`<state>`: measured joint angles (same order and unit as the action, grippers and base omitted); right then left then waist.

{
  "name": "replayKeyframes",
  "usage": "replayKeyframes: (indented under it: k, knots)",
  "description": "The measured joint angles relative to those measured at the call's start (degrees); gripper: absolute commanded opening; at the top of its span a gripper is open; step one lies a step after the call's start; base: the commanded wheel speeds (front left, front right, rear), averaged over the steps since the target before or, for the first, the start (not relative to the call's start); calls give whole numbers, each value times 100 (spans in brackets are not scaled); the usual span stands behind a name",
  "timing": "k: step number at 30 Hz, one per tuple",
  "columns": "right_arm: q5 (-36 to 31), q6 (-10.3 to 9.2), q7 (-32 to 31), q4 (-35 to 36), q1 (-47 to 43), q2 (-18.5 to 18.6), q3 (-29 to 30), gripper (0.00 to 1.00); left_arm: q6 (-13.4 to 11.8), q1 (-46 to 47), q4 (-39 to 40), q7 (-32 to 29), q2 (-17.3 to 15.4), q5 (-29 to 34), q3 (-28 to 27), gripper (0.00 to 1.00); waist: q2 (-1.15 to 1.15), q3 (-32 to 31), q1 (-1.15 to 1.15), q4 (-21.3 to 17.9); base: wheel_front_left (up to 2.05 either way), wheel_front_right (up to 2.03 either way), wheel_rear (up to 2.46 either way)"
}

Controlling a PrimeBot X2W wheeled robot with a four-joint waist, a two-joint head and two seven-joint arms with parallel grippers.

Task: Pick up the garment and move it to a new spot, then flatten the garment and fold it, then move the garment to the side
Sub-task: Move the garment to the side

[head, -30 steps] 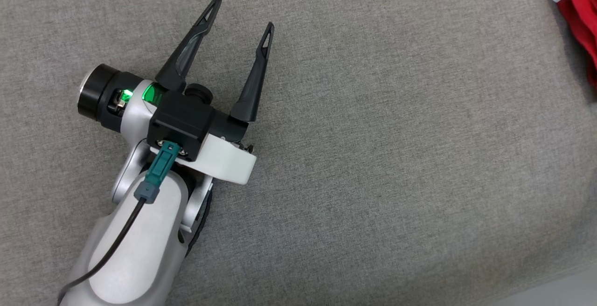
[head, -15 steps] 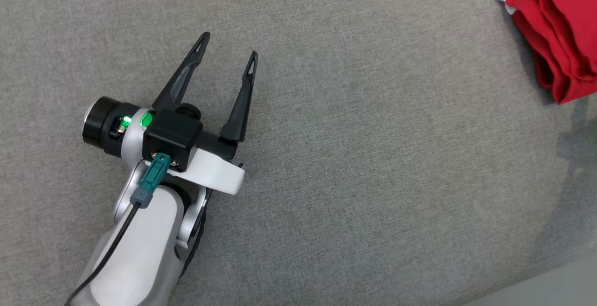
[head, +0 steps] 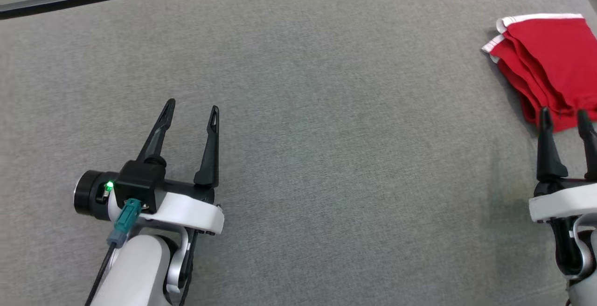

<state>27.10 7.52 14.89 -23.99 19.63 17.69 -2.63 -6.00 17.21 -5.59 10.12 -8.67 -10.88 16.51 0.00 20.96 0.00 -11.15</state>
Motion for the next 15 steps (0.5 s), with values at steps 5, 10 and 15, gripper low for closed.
replayKeyframes:
  k: [5,10,15]
  knots:
    - [-321,-2,-320,736,-464,-229,119,100,-148,-243,-4,137,52,-177,-180,100,0,-252,0,443,0,0,0]
    - [-721,-3,-869,1621,-992,-508,249,100,-230,-638,-74,227,3,-343,-358,100,0,-584,0,967,0,0,0]
    - [-967,-3,-1237,2165,-1365,-621,348,100,-244,-973,-122,252,-44,-394,-363,100,0,-918,0,1228,0,0,0]
